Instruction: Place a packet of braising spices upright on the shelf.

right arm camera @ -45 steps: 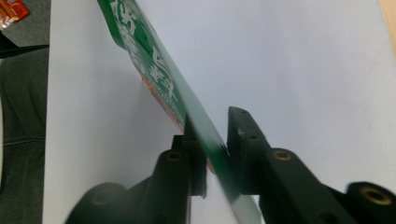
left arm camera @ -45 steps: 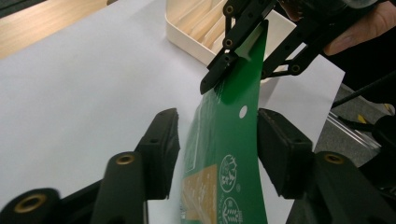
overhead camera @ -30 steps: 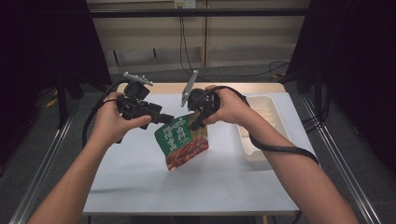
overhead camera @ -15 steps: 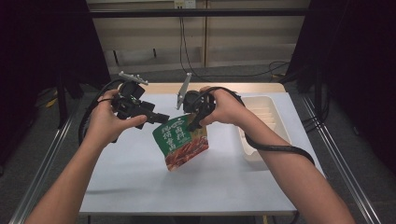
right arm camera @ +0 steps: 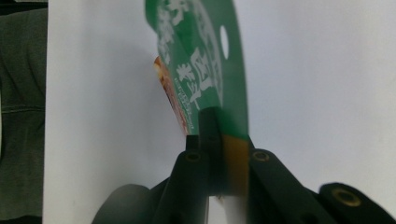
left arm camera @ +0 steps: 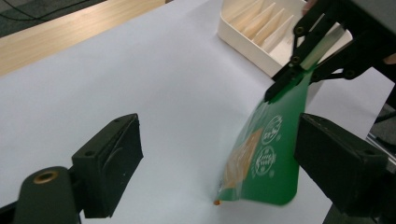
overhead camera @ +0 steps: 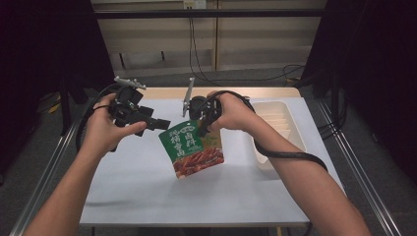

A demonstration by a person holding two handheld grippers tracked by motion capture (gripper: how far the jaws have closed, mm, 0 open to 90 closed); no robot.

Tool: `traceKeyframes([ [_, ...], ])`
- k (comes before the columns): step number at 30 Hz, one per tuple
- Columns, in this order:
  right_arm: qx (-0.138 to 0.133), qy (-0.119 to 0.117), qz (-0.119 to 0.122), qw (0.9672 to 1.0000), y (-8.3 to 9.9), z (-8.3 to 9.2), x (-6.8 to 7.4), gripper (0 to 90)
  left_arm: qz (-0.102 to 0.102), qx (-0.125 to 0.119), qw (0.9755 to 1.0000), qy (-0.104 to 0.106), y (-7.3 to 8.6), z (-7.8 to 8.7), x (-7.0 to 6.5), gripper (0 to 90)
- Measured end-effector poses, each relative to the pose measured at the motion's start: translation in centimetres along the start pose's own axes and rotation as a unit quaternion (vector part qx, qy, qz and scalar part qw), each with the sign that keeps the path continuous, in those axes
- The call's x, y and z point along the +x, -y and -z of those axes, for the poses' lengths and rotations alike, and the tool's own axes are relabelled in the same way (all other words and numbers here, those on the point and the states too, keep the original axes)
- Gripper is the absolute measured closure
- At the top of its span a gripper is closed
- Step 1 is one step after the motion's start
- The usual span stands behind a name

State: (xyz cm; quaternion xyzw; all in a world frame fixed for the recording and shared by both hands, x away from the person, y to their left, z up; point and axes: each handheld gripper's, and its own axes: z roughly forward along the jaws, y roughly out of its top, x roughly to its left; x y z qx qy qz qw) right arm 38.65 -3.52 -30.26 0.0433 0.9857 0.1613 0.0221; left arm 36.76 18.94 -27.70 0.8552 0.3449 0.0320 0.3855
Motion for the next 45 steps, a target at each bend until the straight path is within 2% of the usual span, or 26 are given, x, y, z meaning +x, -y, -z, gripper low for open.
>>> traceKeyframes([
  [2, 0.000, -0.005, -0.005, 1.0000, 0.1, 0.1, -0.1, 90.0, 0.005, -0.001, 1.0000, -0.003, 0.2, 0.3, 0.4, 15.2],
  [6, 0.002, -0.010, -0.044, 0.9990, 0.7, 0.4, -0.2, 90.0, 0.009, -0.003, 0.9999, -0.007, 0.7, 0.5, 0.7, 14.8],
  [11, 0.009, -0.025, -0.064, 0.9976, 1.2, 0.7, -0.3, 90.0, 0.017, -0.005, 0.9998, -0.006, 1.0, 0.3, 0.8, 14.1],
  [12, 0.009, -0.027, -0.068, 0.9973, 1.3, 0.7, -0.3, 90.0, 0.012, -0.001, 0.9999, -0.005, 1.0, 0.3, 0.8, 13.8],
  [14, 0.017, -0.030, -0.069, 0.9970, 1.5, 0.7, -0.3, 89.4, 0.011, -0.002, 0.9999, -0.004, 1.0, 0.2, 0.7, 13.7],
  [15, 0.015, -0.028, -0.074, 0.9968, 1.7, 0.7, -0.2, 87.2, 0.013, -0.004, 0.9999, -0.002, 1.0, 0.1, 0.7, 13.7],
  [16, 0.014, -0.027, -0.068, 0.9972, 1.8, 0.8, -0.3, 83.5, 0.011, -0.004, 0.9999, -0.004, 1.0, 0.0, 0.6, 13.5],
  [17, 0.008, -0.024, -0.078, 0.9966, 1.8, 1.0, -0.3, 80.8, 0.009, -0.004, 0.9999, -0.006, 1.0, 0.0, 0.6, 13.2],
  [18, 0.005, -0.026, -0.083, 0.9961, 1.8, 1.0, -0.3, 80.8, 0.009, -0.001, 0.9999, -0.006, 1.0, -0.1, 0.6, 13.2],
  [20, 0.005, -0.031, -0.077, 0.9966, 1.7, 0.9, -0.4, 80.6, 0.007, -0.001, 1.0000, -0.005, 1.0, -0.2, 0.7, 13.1],
  [21, 0.010, -0.031, -0.083, 0.9960, 1.6, 0.8, -0.3, 79.9, 0.007, 0.000, 1.0000, -0.004, 1.1, -0.3, 0.7, 13.1],
  [22, 0.015, -0.031, -0.079, 0.9963, 1.5, 0.6, -0.4, 79.5, 0.008, 0.001, 1.0000, -0.005, 1.1, -0.3, 0.7, 13.0],
  [24, 0.023, -0.031, -0.076, 0.9963, 1.3, 0.2, -0.5, 80.3, 0.011, 0.000, 0.9999, -0.007, 1.2, -0.3, 0.8, 13.0],
  [28, 0.045, -0.029, -0.069, 0.9962, 0.8, -0.4, -0.5, 89.7, 0.011, -0.001, 0.9999, -0.008, 1.3, -0.2, 0.9, 13.0],
  [32, 0.054, -0.030, -0.079, 0.9950, 0.5, -0.4, -0.5, 90.0, 0.008, 0.000, 0.9999, -0.008, 1.5, -0.2, 1.1, 13.1],
  [35, 0.056, -0.035, -0.100, 0.9928, 0.5, -0.2, -0.6, 90.0, 0.013, -0.005, 0.9999, -0.006, 1.7, -0.2, 1.2, 12.5],
  [39, 0.055, -0.041, -0.104, 0.9922, 0.7, 0.1, -0.7, 90.0, 0.015, -0.007, 0.9999, -0.004, 2.0, -0.3, 1.3, 12.0],
  [40, 0.056, -0.040, -0.113, 0.9912, 0.6, 0.3, -0.6, 90.0, 0.008, -0.006, 0.9999, -0.006, 2.1, -0.3, 1.4, 11.6],
  [42, 0.052, -0.042, -0.117, 0.9909, 0.8, 0.5, -0.7, 90.0, 0.015, -0.006, 0.9999, -0.002, 2.3, -0.4, 1.4, 10.3],
  [44, 0.054, -0.042, -0.129, 0.9893, 0.9, 0.9, -0.7, 90.0, 0.015, -0.005, 0.9999, -0.002, 2.5, -0.5, 1.6, 10.0],
  [45, 0.054, -0.040, -0.126, 0.9897, 1.0, 1.0, -0.9, 90.0, 0.020, -0.006, 0.9998, -0.002, 2.6, -0.7, 1.6, 9.8],
])
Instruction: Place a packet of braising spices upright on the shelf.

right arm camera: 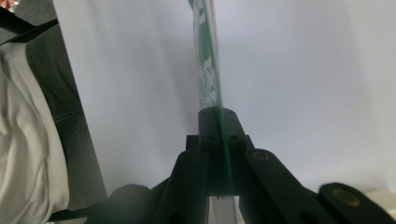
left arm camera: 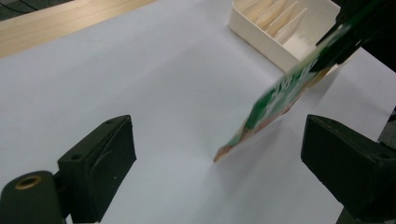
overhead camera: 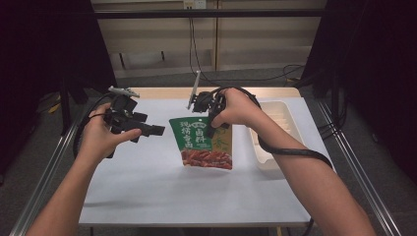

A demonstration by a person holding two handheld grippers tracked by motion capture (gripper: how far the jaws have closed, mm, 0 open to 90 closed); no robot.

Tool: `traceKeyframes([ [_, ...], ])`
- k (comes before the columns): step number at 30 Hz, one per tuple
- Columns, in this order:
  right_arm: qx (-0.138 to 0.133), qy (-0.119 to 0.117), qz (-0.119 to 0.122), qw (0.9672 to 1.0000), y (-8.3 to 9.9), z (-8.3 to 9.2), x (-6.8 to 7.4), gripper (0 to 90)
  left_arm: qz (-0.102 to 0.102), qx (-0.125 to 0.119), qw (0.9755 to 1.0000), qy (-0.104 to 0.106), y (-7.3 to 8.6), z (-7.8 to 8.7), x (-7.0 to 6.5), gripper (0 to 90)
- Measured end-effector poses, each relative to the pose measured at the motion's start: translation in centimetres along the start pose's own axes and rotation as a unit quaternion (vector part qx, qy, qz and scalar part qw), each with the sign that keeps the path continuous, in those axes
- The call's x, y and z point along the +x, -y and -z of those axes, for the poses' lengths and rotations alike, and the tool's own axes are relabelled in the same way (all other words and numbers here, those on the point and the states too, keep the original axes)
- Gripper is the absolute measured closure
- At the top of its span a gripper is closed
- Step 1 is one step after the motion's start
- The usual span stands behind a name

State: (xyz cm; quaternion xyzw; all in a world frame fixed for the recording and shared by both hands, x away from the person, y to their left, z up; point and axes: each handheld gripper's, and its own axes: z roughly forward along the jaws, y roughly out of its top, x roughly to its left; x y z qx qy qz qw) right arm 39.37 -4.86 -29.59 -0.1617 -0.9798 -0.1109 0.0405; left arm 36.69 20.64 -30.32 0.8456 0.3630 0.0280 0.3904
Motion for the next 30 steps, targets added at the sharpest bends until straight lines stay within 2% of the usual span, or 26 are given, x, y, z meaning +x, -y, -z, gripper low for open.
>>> traceKeyframes([
  [1, 0.002, 0.005, -0.005, 1.0000, 0.1, 0.3, 0.0, 90.0, -0.008, 0.006, 1.0000, 0.000, 0.1, 0.0, 0.1, 9.4],
  [4, 0.003, 0.009, -0.008, 0.9999, 0.5, 0.8, -0.3, 90.0, -0.003, 0.006, 1.0000, -0.002, 0.4, -0.5, 0.0, 8.1],
  [6, 0.003, 0.010, -0.009, 0.9999, 0.7, 1.0, -0.4, 90.0, -0.011, 0.007, 0.9999, -0.006, 0.5, -0.5, 0.1, 7.0],
  [7, 0.004, 0.010, -0.010, 0.9999, 0.8, 1.1, -0.4, 90.0, -0.008, 0.002, 0.9999, -0.009, 0.7, -0.7, 0.1, 6.4],
  [9, 0.003, 0.010, -0.011, 0.9999, 1.0, 1.4, -0.5, 90.0, -0.008, 0.009, 0.9999, -0.011, 0.9, -1.0, 0.2, 5.3],
  [10, 0.002, 0.007, -0.014, 0.9999, 1.1, 1.5, -0.5, 90.0, -0.015, 0.014, 0.9997, -0.013, 1.1, -1.1, 0.3, 5.1],
  [11, 0.001, 0.008, -0.015, 0.9999, 1.2, 1.6, -0.5, 90.0, -0.008, 0.012, 0.9998, -0.017, 1.2, -1.4, 0.2, 4.8],
  [14, 0.001, 0.010, -0.015, 0.9998, 1.5, 2.1, -0.7, 90.0, -0.005, 0.017, 0.9997, -0.016, 1.7, -2.0, 0.4, 4.4],
  [15, 0.001, 0.014, -0.019, 0.9997, 1.6, 2.3, -0.7, 90.0, -0.014, 0.024, 0.9995, -0.016, 1.8, -2.2, 0.5, 4.2],
  [17, -0.003, 0.014, -0.020, 0.9997, 1.9, 2.7, -0.9, 90.0, -0.005, 0.018, 0.9997, -0.016, 2.1, -2.5, 0.5, 3.9],
  [18, -0.002, 0.017, -0.021, 0.9996, 2.0, 2.9, -1.0, 90.0, -0.011, 0.020, 0.9996, -0.017, 2.3, -2.7, 0.6, 3.9],
  [25, 0.000, 0.018, -0.038, 0.9991, 3.0, 3.9, -2.0, 90.0, -0.008, 0.022, 0.9994, -0.024, 3.4, -3.8, 0.6, 3.5],
  [27, 0.001, 0.019, -0.037, 0.9991, 3.2, 4.1, -2.3, 90.0, -0.013, 0.031, 0.9991, -0.025, 3.7, -4.0, 0.6, 3.5],
  [30, 0.008, 0.025, -0.038, 0.9989, 3.5, 4.6, -2.7, 90.0, -0.005, 0.018, 0.9995, -0.027, 4.2, -4.6, 0.6, 3.5],
])
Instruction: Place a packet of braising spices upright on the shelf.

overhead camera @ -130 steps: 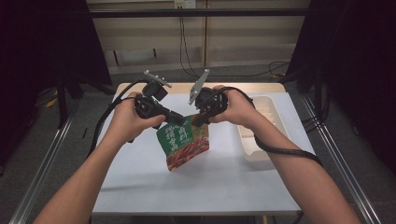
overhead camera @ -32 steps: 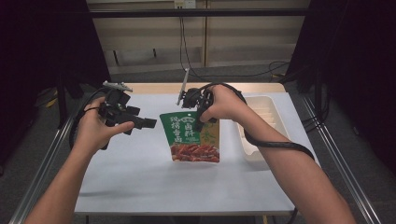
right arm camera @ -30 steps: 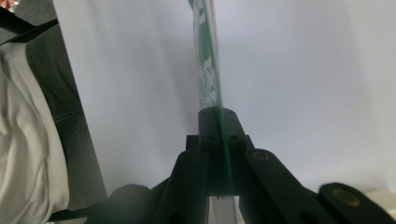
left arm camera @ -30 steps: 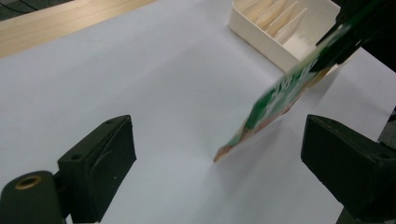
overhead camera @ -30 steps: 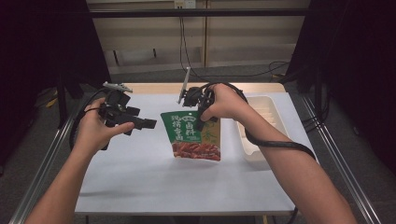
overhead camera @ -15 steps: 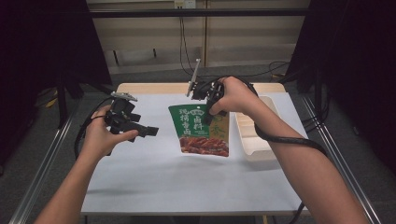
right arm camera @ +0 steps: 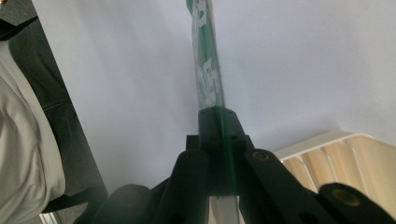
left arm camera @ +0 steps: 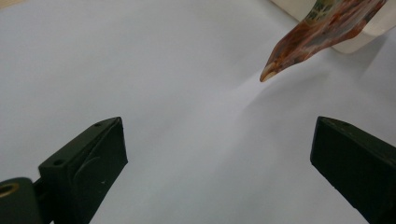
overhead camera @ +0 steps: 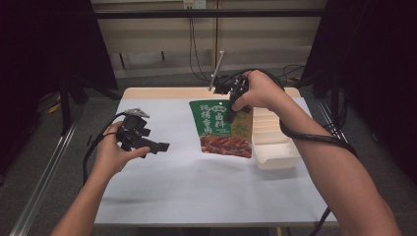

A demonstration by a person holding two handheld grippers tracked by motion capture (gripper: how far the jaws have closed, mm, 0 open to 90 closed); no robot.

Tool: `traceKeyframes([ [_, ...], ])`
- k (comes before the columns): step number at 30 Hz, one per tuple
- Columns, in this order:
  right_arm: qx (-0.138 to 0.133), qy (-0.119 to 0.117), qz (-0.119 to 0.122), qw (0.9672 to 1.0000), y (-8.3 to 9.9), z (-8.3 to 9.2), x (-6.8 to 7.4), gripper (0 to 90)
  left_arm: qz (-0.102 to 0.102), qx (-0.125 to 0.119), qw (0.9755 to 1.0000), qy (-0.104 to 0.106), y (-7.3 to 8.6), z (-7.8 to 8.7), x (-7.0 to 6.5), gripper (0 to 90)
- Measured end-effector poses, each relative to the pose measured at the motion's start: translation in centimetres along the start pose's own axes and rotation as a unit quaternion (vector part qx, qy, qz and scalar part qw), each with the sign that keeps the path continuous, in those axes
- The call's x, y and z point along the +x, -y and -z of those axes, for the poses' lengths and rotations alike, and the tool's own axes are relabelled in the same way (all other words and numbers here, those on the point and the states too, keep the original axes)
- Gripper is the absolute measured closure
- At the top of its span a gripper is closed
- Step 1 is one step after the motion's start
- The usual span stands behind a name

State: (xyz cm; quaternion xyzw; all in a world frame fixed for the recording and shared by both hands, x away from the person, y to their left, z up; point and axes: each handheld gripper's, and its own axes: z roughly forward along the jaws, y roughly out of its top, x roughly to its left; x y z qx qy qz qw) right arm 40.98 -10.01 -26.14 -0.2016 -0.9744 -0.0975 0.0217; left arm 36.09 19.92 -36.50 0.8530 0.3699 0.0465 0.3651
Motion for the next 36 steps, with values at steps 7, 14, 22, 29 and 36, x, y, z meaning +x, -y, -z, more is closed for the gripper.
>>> traceKeyframes([
  [7, -0.007, 0.006, -0.013, 0.9999, 0.9, 1.3, -1.0, 90.0, 0.007, -0.006, 1.0000, -0.004, 1.1, -0.6, 0.4, 3.4],
  [14, -0.007, 0.018, -0.029, 0.9994, 1.8, 2.6, -2.0, 90.0, 0.011, 0.001, 0.9999, 0.001, 2.3, -1.1, 0.7, 1.9],
  [22, -0.010, 0.024, -0.036, 0.9990, 2.8, 3.2, -2.5, 90.0, 0.005, 0.003, 0.9998, 0.018, 2.9, -1.3, 0.8, 0.0],
  [29, -0.016, 0.031, -0.047, 0.9983, 4.3, 3.4, -3.1, 90.0, -0.001, 0.008, 0.9999, 0.013, 3.5, -1.4, 0.7, 0.0],
  [36, -0.017, 0.031, -0.055, 0.9978, 5.7, 3.5, -3.6, 90.0, -0.008, 0.022, 0.9997, 0.006, 4.2, -1.7, 0.7, 0.0],
])
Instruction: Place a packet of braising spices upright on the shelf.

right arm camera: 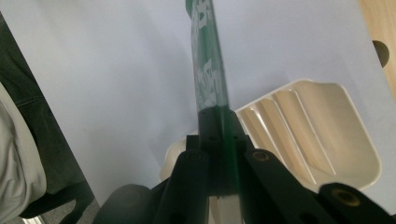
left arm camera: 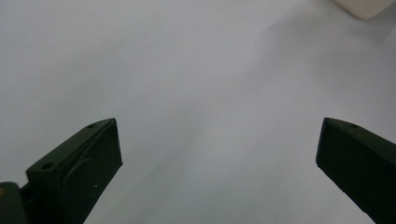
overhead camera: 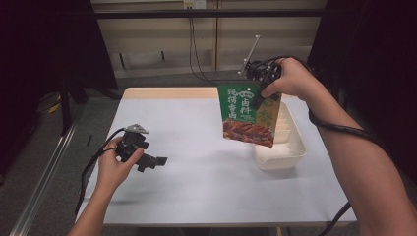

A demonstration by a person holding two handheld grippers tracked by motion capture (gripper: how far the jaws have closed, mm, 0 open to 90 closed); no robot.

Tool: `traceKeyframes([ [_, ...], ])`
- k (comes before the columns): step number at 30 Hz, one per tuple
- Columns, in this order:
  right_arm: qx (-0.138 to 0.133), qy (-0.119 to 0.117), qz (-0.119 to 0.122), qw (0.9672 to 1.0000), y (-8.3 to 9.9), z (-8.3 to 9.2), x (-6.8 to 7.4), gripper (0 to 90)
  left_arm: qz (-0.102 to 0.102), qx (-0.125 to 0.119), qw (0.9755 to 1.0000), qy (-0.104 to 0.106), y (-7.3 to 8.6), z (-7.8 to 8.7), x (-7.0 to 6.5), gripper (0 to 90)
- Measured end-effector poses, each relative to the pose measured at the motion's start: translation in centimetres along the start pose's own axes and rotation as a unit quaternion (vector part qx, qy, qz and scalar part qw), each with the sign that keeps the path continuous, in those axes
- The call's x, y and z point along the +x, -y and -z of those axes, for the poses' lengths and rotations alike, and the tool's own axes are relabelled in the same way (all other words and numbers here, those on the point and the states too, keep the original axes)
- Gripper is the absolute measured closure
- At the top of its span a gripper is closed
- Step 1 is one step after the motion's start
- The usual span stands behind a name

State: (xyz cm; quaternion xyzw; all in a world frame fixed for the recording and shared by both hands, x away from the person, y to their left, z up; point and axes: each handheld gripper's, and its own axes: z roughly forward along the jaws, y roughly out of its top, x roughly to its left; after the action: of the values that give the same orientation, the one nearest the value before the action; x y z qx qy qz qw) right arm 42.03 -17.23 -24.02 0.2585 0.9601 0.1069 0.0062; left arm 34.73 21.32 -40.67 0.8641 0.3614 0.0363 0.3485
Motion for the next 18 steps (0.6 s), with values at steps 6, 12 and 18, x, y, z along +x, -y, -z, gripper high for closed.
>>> traceKeyframes([
  [6, 0.002, 0.006, -0.009, 0.9999, 1.1, 0.4, -0.3, 90.0, 0.009, -0.009, 0.9999, 0.003, 0.7, -0.6, 0.0, 0.0],
  [12, -0.002, 0.012, -0.016, 0.9998, 2.5, 1.0, -0.6, 90.0, 0.007, -0.009, 0.9999, 0.001, 1.2, -0.7, 0.0, 0.0],
  [18, -0.005, 0.012, -0.027, 0.9995, 3.7, 1.6, -0.8, 90.0, 0.007, -0.011, 0.9999, 0.003, 1.8, -0.7, 0.2, 0.0],
])
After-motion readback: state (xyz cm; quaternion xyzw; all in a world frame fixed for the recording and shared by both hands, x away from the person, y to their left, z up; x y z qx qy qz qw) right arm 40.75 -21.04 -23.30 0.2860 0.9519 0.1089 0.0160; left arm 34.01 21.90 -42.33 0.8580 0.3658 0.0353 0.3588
